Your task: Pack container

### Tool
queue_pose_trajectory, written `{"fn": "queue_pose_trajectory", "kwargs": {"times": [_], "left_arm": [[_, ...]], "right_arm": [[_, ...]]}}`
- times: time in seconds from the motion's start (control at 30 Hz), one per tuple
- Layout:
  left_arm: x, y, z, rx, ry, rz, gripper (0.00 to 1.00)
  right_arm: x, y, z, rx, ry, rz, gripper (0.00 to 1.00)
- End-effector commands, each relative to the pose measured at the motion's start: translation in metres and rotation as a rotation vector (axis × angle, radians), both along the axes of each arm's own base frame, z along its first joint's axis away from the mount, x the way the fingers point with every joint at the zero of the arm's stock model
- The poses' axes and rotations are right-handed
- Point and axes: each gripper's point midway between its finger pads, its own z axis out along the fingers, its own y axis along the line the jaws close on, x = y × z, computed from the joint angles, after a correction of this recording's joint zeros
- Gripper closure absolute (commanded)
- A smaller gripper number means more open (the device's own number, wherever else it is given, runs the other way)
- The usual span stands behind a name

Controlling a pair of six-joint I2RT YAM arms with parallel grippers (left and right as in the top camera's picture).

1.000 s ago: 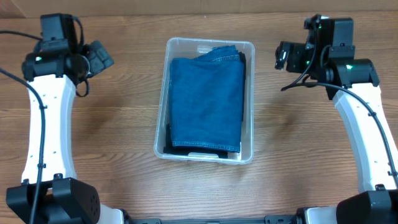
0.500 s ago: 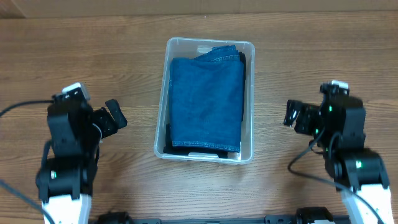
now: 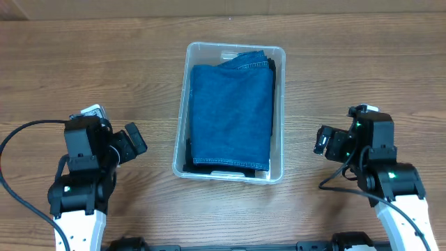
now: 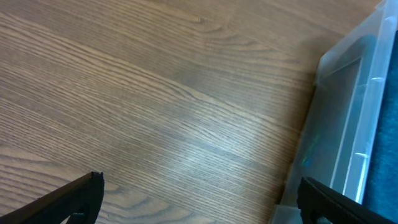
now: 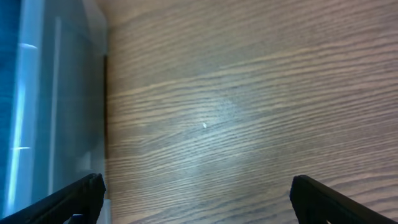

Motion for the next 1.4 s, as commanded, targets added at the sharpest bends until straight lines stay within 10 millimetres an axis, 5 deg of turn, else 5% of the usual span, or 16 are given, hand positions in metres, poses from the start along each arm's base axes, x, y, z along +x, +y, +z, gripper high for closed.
{"fn": "queue_pose_trajectory", "kwargs": {"times": [0.0,0.23,0.43,0.63,0.77,1.37], "left_arm": [[0.001,-0.001,-0.012,-0.009,0.043,-0.001,0.00],[0.006,0.000,-0.038,-0.019,0.141,-0.001,0.00],[0.007,0.000,-0.054,-0.025,0.202,0.000,0.00],[0.007,0.000,-0.071,-0.032,0.267,0.000,0.00],[0.007,0.000,-0.078,-0.034,0.296,0.000,0.00],[0.007,0.000,-0.081,-0.036,0.306,0.000,0.00]], "right_arm": [[0.001,-0.004,-0.008,-0.025,0.028,-0.017,0.00],[-0.019,-0.003,0.046,0.006,-0.364,-0.006,0.00],[-0.037,-0.004,0.035,0.015,-0.683,-0.001,0.00],[-0.021,-0.003,0.037,-0.123,-0.995,0.069,0.00],[-0.021,-0.004,0.019,-0.136,-0.917,0.080,0.00],[-0.021,-0.004,0.018,-0.137,-0.915,0.080,0.00]]}}
